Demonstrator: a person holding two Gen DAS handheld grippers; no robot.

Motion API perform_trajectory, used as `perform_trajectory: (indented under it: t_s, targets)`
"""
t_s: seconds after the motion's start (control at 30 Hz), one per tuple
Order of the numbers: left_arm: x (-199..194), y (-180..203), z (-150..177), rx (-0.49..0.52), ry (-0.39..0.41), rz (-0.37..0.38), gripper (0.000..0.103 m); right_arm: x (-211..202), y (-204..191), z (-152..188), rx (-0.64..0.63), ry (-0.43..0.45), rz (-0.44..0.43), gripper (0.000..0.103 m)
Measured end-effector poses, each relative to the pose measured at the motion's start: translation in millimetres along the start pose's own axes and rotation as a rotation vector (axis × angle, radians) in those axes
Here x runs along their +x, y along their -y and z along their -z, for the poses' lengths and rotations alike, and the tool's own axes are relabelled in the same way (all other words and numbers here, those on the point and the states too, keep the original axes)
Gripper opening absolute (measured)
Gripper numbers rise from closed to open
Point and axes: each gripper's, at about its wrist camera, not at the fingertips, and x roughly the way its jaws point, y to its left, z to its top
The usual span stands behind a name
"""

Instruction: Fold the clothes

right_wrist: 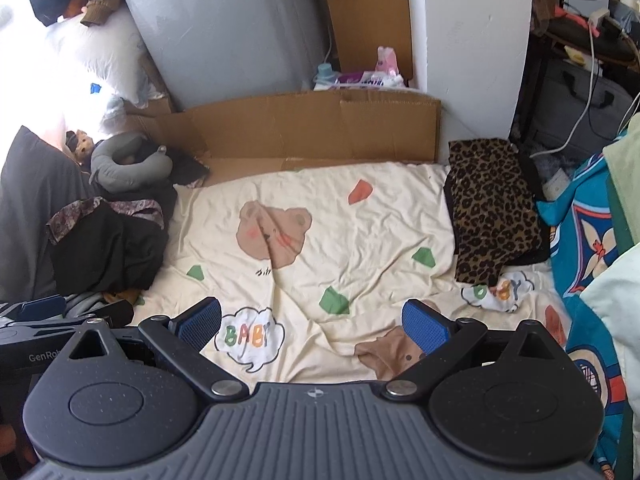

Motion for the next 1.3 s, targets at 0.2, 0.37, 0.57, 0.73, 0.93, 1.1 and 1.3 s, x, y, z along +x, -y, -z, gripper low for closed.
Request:
perform_trajectory:
  t_s: [0.2, 0.37, 0.57, 0.73, 0.93, 1.1, 1.3]
  targets:
    - [1.4, -0.4, -0.5, -0.003, -0.01, -0.008, 0.103, 0.7, -2.9, -0.4, -0.019, -0.003, 0.015, 0.1]
    - [4.1, -1.0, -2.1, -0.005, -0.023, -0.007, 0.103, -0.2, -4.2, -1.7, -0.03, 0.004, 0.028, 0.1]
    - [3.5, -0.7, -1.4, -0.003, -0.019, -0.01, 0.103, -1.1, -5.0, -1.8, -0.027, 0.002, 0.023, 0.1]
    - [2.8, 0.8, -1.7, 0.003, -0.016, -0.017, 0.103, -1.5, -5.1, -1.2, -0.026, 0.003, 0.026, 0.1]
    - [3.2, -0.8, -2.3, 0.0, -0.018, -0.014, 0.103, -0.8, -6.2, -2.3, -0.03, -0.002, 0.03, 0.1]
    - [3.1, -0.8, -1.7, 0.001, -0.015, -0.016, 0.103, -0.4, -7.1, -2.0, -0.035, -0.002, 0.036, 0.1]
    - [3.0, -2.1, -1.4, -0.005, -0.015, -0.012, 0.102, -0.9, -7.4, -2.1, -0.034, -0.003, 0.039, 0.1]
